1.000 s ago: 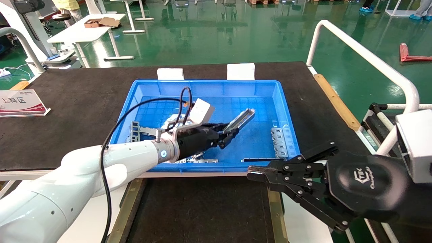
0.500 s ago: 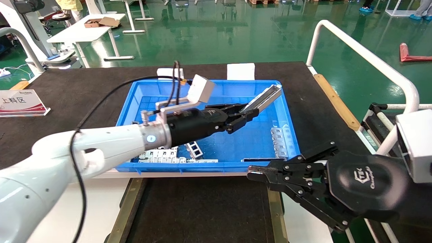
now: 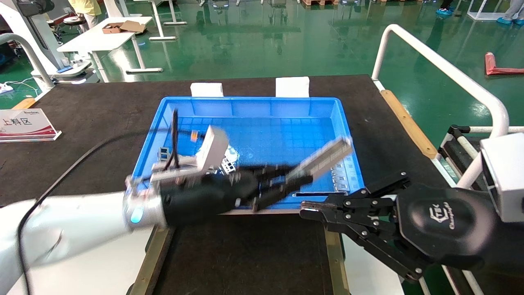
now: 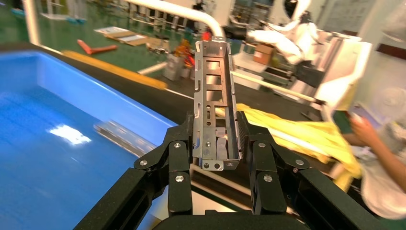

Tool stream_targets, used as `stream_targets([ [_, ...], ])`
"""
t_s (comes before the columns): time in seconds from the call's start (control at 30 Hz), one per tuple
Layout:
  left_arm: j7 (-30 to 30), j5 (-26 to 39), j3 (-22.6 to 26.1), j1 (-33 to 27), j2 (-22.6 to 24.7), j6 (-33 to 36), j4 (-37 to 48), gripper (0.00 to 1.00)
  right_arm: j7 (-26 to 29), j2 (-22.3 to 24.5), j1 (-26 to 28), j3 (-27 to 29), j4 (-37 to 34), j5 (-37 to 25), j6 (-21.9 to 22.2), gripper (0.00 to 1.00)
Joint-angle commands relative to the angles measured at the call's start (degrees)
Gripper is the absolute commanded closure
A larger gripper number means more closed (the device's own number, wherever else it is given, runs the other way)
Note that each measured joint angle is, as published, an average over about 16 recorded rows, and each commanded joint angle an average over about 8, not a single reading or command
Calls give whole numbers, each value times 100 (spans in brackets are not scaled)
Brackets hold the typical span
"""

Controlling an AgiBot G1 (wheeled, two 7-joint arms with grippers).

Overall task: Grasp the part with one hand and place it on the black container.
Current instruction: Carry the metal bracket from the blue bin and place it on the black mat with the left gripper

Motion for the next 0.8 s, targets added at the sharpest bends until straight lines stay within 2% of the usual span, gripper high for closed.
stream_targets([
  [0.03, -35, -45, -5, 245, -256, -49, -491, 100, 0, 0, 0, 0, 0, 0, 0, 100],
  [0.23, -217, -189, 42, 1177, -843, -1131, -1908, 100, 0, 0, 0, 0, 0, 0, 0, 100],
  [0.4, -363, -333, 104, 1901, -1128, -2100, -2647, 100, 0, 0, 0, 0, 0, 0, 0, 100],
  [0.63, -492, -578, 170, 2761, -1316, -3062, -3179, 100, 0, 0, 0, 0, 0, 0, 0, 100],
  [0.8, -385, -706, 90, 3257, -1199, -3708, -3213, 100, 0, 0, 0, 0, 0, 0, 0, 100],
])
